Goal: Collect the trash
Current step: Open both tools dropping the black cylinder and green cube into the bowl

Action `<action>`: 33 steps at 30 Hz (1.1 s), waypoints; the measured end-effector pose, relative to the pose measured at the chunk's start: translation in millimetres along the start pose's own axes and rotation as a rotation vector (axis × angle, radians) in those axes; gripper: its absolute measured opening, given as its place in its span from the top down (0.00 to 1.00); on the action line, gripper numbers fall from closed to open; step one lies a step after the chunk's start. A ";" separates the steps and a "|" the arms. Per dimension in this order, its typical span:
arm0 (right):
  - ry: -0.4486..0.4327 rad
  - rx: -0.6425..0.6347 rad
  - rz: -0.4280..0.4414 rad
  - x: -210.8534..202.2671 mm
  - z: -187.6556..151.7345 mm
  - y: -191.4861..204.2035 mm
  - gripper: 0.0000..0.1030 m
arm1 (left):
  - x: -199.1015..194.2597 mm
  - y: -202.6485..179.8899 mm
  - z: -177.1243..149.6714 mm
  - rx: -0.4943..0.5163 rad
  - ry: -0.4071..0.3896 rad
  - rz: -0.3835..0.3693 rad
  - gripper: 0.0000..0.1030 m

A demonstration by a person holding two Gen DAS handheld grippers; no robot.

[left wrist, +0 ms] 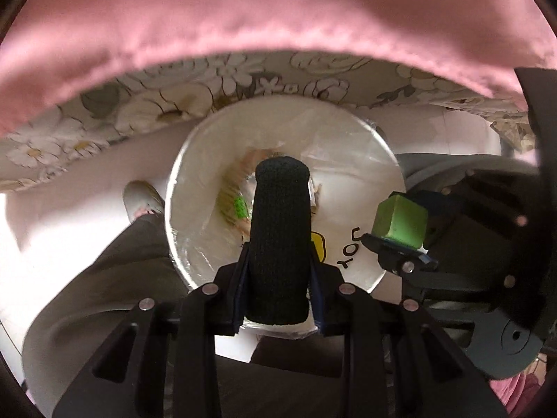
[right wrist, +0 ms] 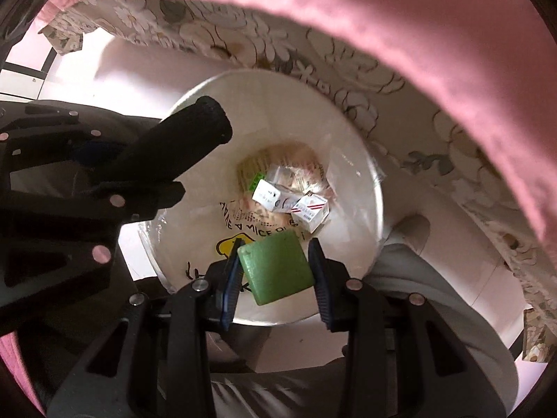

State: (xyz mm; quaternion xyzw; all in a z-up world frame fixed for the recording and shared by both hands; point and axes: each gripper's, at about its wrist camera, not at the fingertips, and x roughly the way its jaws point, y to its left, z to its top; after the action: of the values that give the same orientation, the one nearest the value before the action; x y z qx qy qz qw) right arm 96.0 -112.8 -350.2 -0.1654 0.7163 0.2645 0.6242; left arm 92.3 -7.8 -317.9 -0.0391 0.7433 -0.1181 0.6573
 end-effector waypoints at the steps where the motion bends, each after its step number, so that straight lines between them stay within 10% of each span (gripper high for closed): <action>1: 0.005 0.006 0.005 1.7 -0.1 -0.8 0.63 | 5.8 1.6 0.4 -0.008 0.012 -0.006 0.69; 23: 0.151 0.045 0.051 57.0 1.4 0.1 0.62 | 62.9 25.4 10.7 -0.109 0.154 -0.037 0.68; 28: 0.162 0.057 0.038 61.6 2.3 -0.8 0.43 | 66.5 27.5 12.0 -0.123 0.157 -0.021 0.46; 33: 0.155 0.058 0.050 58.4 2.5 -1.1 0.43 | 62.2 27.4 13.4 -0.116 0.149 -0.018 0.46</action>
State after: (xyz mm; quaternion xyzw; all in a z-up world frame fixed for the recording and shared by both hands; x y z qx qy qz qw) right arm 88.9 -106.7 -407.9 -0.1492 0.7736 0.2457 0.5647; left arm 99.9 3.8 -385.7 -0.0751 0.7952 -0.0832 0.5959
